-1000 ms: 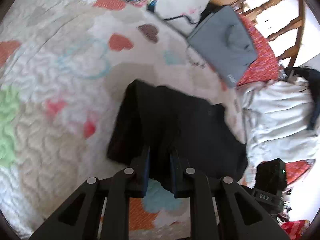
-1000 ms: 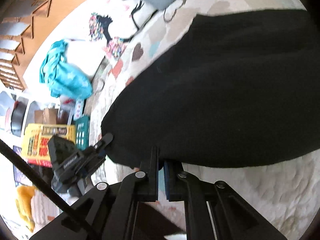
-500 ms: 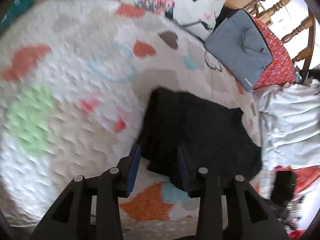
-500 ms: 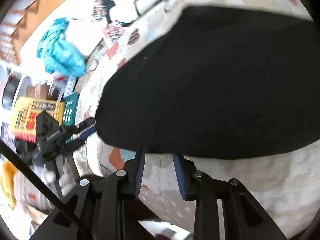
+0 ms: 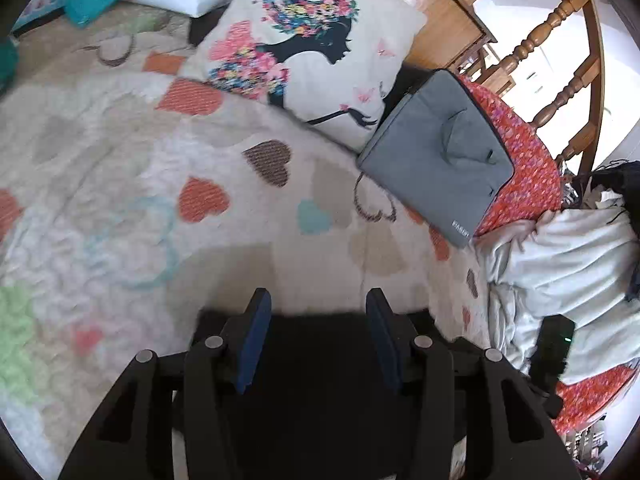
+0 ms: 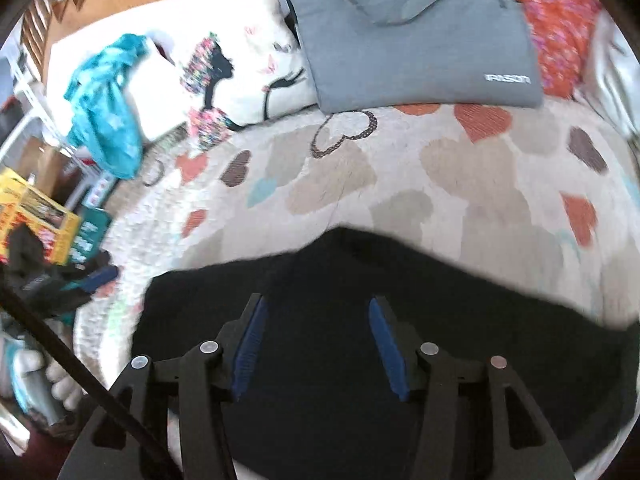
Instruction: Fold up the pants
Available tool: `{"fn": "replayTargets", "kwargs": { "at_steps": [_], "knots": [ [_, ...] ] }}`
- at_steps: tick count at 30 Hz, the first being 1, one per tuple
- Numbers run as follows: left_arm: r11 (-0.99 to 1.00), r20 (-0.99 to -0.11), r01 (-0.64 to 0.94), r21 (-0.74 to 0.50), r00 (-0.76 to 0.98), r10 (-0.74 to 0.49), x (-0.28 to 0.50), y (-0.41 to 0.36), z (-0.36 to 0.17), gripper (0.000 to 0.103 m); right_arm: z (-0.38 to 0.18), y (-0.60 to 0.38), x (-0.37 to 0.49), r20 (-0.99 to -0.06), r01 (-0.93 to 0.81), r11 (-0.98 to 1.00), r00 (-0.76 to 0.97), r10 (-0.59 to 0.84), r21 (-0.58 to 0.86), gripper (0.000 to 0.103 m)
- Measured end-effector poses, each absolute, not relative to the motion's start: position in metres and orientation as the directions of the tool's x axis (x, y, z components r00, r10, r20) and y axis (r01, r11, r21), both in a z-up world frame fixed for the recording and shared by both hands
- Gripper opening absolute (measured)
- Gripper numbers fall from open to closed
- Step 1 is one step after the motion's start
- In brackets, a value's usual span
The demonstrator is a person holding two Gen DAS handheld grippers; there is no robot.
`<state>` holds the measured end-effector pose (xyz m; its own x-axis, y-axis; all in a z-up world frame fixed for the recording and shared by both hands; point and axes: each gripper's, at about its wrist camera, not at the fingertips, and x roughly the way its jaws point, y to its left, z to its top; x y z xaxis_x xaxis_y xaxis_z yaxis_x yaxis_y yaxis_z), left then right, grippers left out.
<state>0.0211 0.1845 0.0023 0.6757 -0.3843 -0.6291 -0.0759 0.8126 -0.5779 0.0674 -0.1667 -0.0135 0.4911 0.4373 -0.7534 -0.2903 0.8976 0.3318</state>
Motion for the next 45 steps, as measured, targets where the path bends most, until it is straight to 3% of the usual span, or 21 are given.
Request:
{"fn": "replayTargets", "kwargs": {
  "at_steps": [4,7,8,9,10,20,27,33,34,36,38,42,45],
  "knots": [
    [0.814,-0.621,-0.078,-0.575,0.689,-0.373,0.033,0.193,-0.014,0.048,-0.034,-0.157,0.102,-0.787,-0.294,0.897,0.438,0.433,0.33,0.059],
    [0.815,-0.667,-0.152,-0.559,0.667,-0.333,0.038,0.206,-0.03,0.048,-0.046,-0.142,0.118,-0.813,-0.317,0.897,0.401,0.423,0.31,0.055],
    [0.804,-0.668,-0.169,-0.571,0.664,-0.335,0.039,0.213,-0.033,0.048,-0.049,-0.139,0.122,-0.818,-0.328,0.887,0.374,0.437,0.324,0.029],
    [0.788,-0.661,-0.18,-0.589,0.667,-0.343,0.039,0.219,-0.036,0.048,-0.051,-0.136,0.125,-0.821,-0.335,0.878,0.35,0.451,0.34,0.015],
    [0.77,-0.651,-0.19,-0.609,0.674,-0.348,0.039,0.225,-0.037,0.048,-0.05,-0.134,0.127,-0.82,-0.338,0.874,0.342,0.46,0.349,0.011],
    [0.739,-0.64,-0.244,-0.628,0.703,-0.312,0.047,0.249,-0.039,0.048,-0.052,-0.117,0.171,-0.851,-0.296,0.907,0.345,0.395,0.301,0.007],
    [0.745,-0.664,-0.259,-0.615,0.68,-0.311,0.052,0.251,-0.044,0.048,-0.063,-0.113,0.186,-0.875,-0.27,0.916,0.309,0.373,0.296,0.007],
    [0.763,-0.628,-0.141,-0.631,0.67,-0.396,0.05,0.227,-0.034,0.048,-0.039,-0.12,0.178,-0.862,-0.243,0.92,0.337,0.378,0.308,0.011],
    [0.762,-0.619,-0.108,-0.638,0.662,-0.424,0.049,0.22,-0.033,0.048,-0.034,-0.122,0.175,-0.857,-0.233,0.922,0.352,0.377,0.309,0.014],
    [0.758,-0.6,-0.04,-0.651,0.64,-0.481,0.048,0.205,-0.033,0.048,-0.021,-0.126,0.17,-0.846,-0.21,0.942,0.42,0.329,0.261,0.041],
    [0.751,-0.597,0.017,-0.661,0.595,-0.539,0.05,0.188,-0.035,0.048,-0.01,-0.132,0.167,-0.83,-0.185,0.954,0.472,0.297,0.236,0.055],
    [0.804,-0.71,-0.038,-0.593,0.496,-0.5,0.061,0.171,-0.058,0.048,-0.002,-0.134,0.161,-0.82,-0.226,0.922,0.425,0.384,0.315,0.054],
    [0.801,-0.719,-0.068,-0.595,0.49,-0.493,0.065,0.175,-0.064,0.048,-0.011,-0.125,0.15,-0.794,-0.249,0.87,0.357,0.491,0.426,0.054]
  ]
}}
